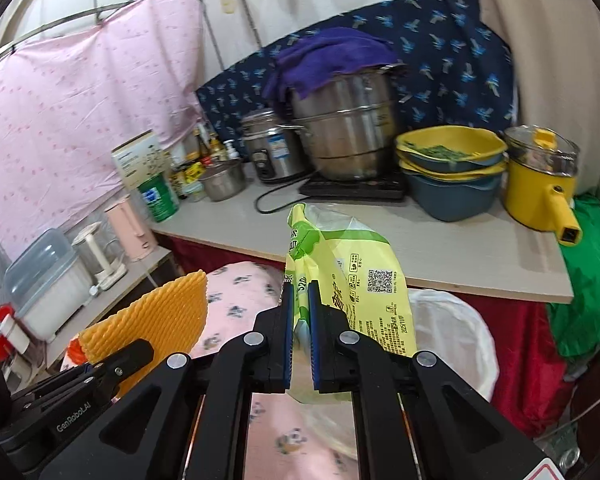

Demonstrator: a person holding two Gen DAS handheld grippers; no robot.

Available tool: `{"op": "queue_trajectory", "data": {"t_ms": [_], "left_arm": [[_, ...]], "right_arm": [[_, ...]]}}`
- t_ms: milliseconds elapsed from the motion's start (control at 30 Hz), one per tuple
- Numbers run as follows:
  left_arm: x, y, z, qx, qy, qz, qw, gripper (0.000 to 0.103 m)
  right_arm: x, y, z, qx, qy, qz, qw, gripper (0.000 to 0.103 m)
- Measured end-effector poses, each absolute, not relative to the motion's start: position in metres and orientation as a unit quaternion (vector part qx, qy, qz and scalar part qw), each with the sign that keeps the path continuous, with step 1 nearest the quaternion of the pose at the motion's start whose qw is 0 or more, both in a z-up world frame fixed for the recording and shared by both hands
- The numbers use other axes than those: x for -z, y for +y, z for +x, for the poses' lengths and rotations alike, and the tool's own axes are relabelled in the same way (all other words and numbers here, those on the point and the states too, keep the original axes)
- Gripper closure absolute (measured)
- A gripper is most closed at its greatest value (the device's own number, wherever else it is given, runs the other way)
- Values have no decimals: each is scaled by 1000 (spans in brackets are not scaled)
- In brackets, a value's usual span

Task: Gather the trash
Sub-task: 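Carry the snack bag and foam net over the white-lined bin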

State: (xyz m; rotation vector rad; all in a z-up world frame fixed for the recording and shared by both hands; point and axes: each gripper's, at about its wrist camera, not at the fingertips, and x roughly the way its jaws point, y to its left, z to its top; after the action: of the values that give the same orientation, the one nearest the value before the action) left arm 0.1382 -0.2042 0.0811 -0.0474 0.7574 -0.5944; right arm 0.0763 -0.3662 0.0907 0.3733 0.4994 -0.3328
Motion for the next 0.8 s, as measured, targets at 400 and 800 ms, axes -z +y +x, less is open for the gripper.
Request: {"op": "queue_trajectory", "data": {"t_ms": [400,800], "left_arm": [[-46,-306,125,344,396,12,852,93],[-5,-340,138,355,436,19,827,92]], "right_arm": [[-51,-440,34,223,263,220,912,96],[-16,-466,27,232,283,250,896,96]]}}
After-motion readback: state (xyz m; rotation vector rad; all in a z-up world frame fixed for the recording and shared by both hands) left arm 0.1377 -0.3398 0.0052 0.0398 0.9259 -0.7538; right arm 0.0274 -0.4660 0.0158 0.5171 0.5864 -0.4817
